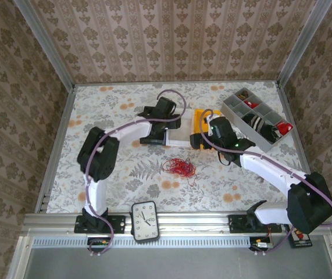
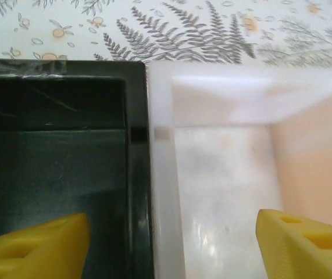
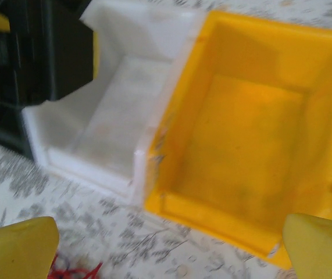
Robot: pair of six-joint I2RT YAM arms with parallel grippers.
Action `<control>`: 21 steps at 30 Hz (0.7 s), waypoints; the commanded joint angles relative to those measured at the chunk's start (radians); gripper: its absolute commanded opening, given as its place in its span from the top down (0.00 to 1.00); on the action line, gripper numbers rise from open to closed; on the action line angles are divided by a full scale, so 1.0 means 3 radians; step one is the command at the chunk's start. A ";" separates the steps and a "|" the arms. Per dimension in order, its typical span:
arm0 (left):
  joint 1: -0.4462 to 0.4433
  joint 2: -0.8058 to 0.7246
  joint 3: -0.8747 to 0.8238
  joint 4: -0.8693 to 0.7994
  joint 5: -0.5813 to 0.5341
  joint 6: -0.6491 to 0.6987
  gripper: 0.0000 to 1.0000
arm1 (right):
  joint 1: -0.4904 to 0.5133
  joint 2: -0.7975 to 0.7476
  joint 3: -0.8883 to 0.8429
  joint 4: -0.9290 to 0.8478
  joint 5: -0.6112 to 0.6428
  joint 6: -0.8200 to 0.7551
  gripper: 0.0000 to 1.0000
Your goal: Untangle the cables
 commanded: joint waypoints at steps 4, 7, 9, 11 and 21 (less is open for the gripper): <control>0.0145 -0.1016 -0.0841 0.0046 0.1032 0.0792 0.24 | 0.0204 -0.0015 -0.0106 -0.0146 -0.0233 -0.0065 0.00; 0.0182 -0.1328 -0.1146 -0.0335 0.1435 0.1074 0.25 | 0.0204 0.0070 -0.0177 -0.0075 -0.0542 -0.0130 0.02; 0.0182 -0.1505 -0.1335 -0.0561 0.1648 0.1189 0.26 | 0.0209 0.0191 -0.0157 -0.0144 -0.0709 -0.0155 0.02; 0.0182 -0.1646 -0.1494 -0.0674 0.1763 0.1215 0.26 | 0.0222 0.0279 -0.0142 -0.0180 -0.0818 -0.0162 0.02; 0.0133 -0.1493 -0.1695 -0.0650 0.1997 0.1244 0.34 | 0.0271 0.0631 0.0025 -0.0425 -0.0865 -0.0273 0.00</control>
